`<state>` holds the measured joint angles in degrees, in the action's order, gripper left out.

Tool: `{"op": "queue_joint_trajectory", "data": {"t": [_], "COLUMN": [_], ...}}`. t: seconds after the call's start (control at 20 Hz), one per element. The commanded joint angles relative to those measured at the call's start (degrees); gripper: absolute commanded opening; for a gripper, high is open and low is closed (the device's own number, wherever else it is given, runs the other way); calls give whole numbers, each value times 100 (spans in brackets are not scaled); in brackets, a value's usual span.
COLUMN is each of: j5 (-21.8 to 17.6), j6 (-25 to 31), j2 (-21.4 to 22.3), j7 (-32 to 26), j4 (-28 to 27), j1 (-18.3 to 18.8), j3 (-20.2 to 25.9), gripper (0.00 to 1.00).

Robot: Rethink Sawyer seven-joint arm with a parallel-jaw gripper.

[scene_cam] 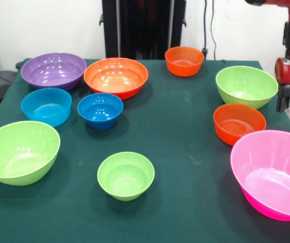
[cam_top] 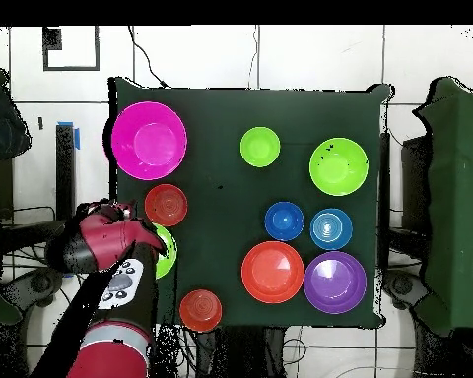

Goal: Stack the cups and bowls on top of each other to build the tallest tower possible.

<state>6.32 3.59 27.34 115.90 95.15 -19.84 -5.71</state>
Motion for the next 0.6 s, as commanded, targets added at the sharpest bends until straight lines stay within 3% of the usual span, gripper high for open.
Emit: {"op": "queue_joint_trajectory", "data": {"t": [0.05,0.6], "j5": [238,282], "j6": [-524,-878], "j2": [-652,-891], "j7": [1204,1123], "j4": [147,197], "j1": [-57,-146], "j3": [173,138], "gripper": [100,100]}}
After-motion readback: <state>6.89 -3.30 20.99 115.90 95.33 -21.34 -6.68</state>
